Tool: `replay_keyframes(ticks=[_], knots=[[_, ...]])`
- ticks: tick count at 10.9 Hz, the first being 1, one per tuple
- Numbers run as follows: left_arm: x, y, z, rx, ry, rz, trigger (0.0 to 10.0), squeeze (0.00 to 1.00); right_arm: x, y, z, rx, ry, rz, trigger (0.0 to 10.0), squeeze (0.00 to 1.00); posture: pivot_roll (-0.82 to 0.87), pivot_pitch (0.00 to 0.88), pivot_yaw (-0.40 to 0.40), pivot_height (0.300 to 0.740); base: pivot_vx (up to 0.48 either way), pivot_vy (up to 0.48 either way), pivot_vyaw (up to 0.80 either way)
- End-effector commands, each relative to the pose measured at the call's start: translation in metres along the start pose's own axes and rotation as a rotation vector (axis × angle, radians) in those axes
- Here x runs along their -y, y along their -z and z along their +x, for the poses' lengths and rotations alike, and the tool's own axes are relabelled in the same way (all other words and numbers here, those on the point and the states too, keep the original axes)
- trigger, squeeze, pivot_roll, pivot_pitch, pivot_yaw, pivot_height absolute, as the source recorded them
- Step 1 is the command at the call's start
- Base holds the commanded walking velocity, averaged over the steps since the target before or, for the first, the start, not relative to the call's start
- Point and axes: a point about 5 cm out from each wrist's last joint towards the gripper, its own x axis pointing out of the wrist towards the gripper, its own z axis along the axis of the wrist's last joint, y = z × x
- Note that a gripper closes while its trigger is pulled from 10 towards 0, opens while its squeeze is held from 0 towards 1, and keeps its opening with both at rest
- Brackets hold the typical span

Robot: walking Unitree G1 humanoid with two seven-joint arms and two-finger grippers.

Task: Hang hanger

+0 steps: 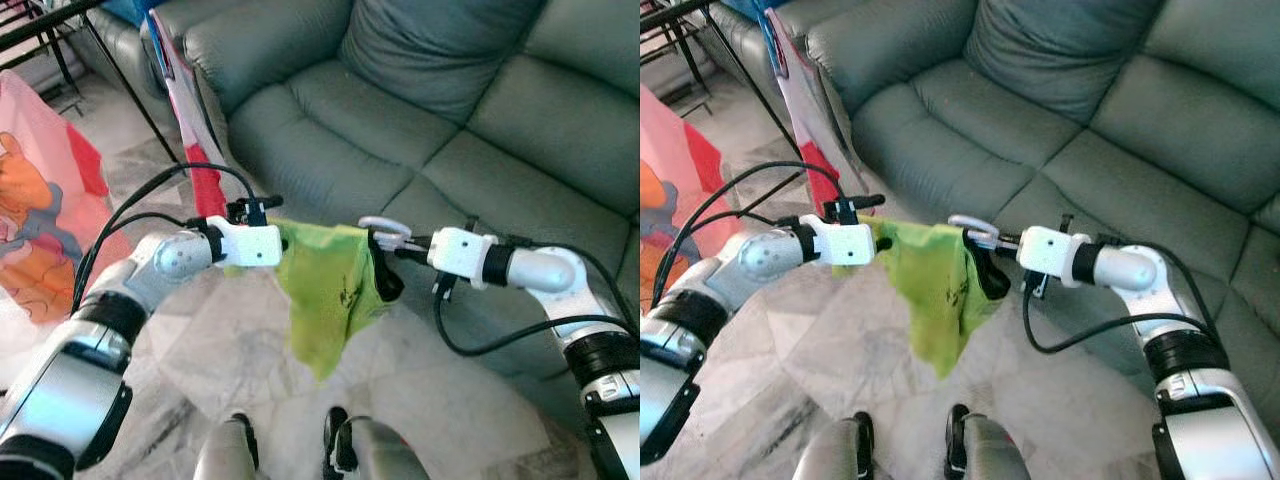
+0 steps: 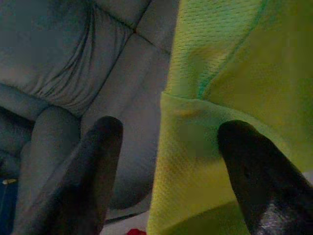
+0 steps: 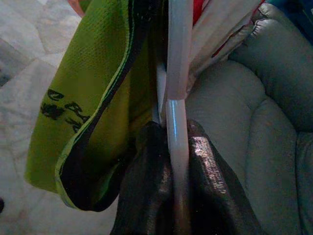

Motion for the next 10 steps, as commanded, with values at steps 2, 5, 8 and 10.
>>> replay_keyframes(ticks=[2,5,8,10], knots=[[0.0,-0.002,0.004,-0.004,0.06,0.005,0.0,0.0,0.001,-0.004,0.004,0.016,0.01,-0.048,10.0,0.0,-0.1,0.187,-0.026,0.74,0.0,0.0,0.0],[0.005,0.0,0.007,-0.027,0.101,-0.016,0.0,0.0,0.0,-0.008,0.011,0.034,0.017,-0.071,10.0,0.0,-0.1,0.189,-0.025,0.74,0.0,0.0,0.0],[0.009,-0.001,0.011,-0.03,0.14,-0.03,0.0,0.0,0.002,-0.008,0.013,0.037,0.04,-0.086,10.0,0.0,-0.1,0.189,-0.025,0.74,0.0,0.0,0.0],[0.004,-0.004,0.014,-0.026,0.129,-0.029,0.0,0.0,-0.001,-0.008,0.016,0.035,0.035,-0.093,10.0,0.0,-0.1,0.191,-0.024,0.74,0.0,0.0,0.0]])
